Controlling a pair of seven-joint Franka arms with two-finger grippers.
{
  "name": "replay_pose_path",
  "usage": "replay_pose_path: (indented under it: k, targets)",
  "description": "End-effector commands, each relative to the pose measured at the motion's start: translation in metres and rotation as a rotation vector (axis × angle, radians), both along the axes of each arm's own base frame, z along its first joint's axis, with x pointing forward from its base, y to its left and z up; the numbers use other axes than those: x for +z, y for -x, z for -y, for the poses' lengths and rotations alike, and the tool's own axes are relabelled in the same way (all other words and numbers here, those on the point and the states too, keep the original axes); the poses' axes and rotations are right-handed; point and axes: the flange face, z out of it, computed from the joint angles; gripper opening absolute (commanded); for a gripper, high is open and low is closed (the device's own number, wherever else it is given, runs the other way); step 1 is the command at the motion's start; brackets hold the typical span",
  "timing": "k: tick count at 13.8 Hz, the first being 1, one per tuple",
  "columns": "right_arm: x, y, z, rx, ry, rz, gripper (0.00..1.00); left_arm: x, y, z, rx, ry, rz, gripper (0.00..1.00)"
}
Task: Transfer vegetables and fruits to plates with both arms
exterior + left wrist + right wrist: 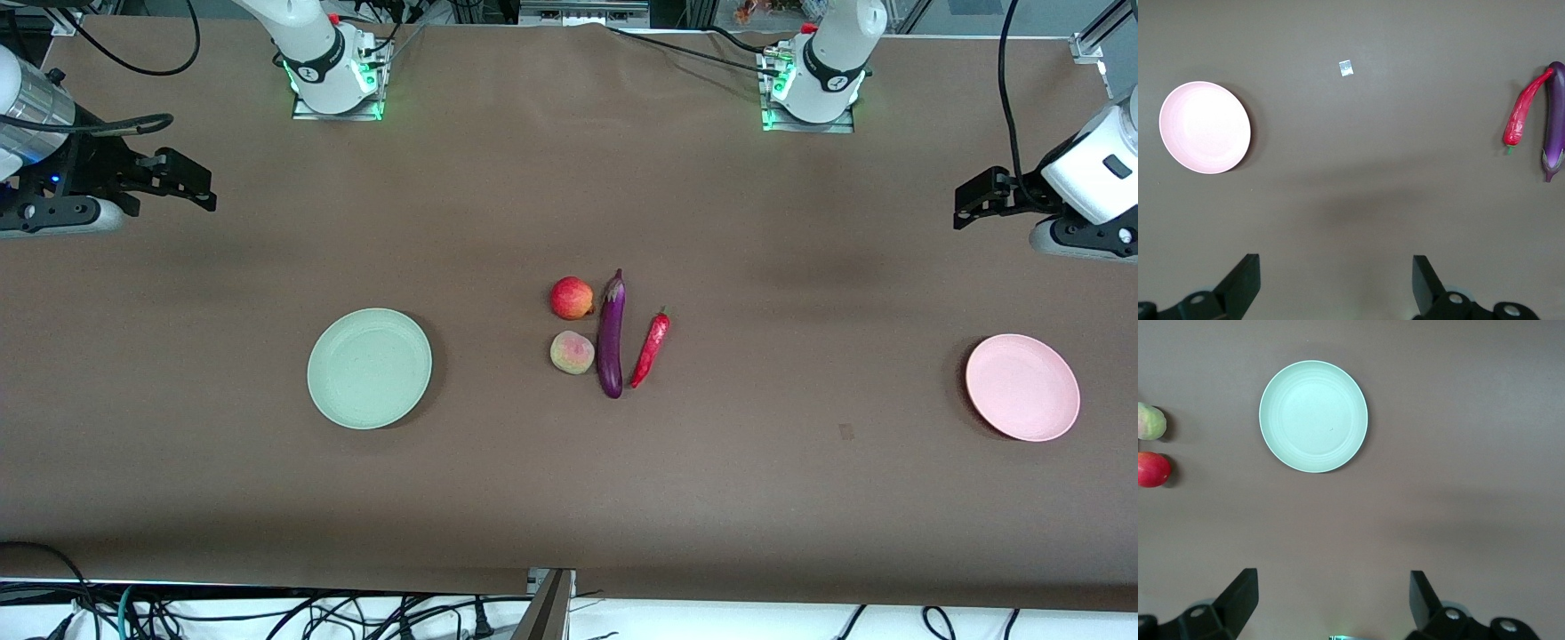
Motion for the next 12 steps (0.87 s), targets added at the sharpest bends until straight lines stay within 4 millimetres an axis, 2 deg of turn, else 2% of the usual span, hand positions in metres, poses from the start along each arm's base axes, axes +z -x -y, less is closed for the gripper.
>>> replay_pose_path:
  k: [1, 2, 4, 6, 8, 10, 12]
  targets:
    - [0.004, 0.002, 0.002, 0.007, -0.016, -0.005, 1.0, 0.005, -0.006, 0.006, -0.017, -0.021, -0.007, 1.0]
    - [0.004, 0.002, 0.002, 0.007, -0.016, -0.005, 1.0, 0.005, -0.006, 0.007, -0.02, -0.019, -0.008, 1.0]
    - [0.004, 0.002, 0.002, 0.007, -0.016, -0.005, 1.0, -0.014, -0.012, 0.009, -0.023, -0.009, -0.053, 1.0]
    - [0.004, 0.002, 0.002, 0.007, -0.016, -0.005, 1.0, -0.036, -0.003, -0.001, -0.025, -0.023, -0.188, 1.0]
    - [0.004, 0.002, 0.002, 0.007, -0.016, -0.005, 1.0, -0.042, 0.004, -0.005, -0.021, -0.021, -0.253, 1.0]
    - [0.004, 0.002, 0.002, 0.007, -0.016, -0.005, 1.0, -0.05, 0.002, 0.015, -0.043, -0.015, -0.264, 1.0]
    - [0.004, 0.002, 0.002, 0.007, -0.016, -0.005, 1.0, -0.058, -0.001, 0.051, -0.098, 0.001, -0.271, 1.0]
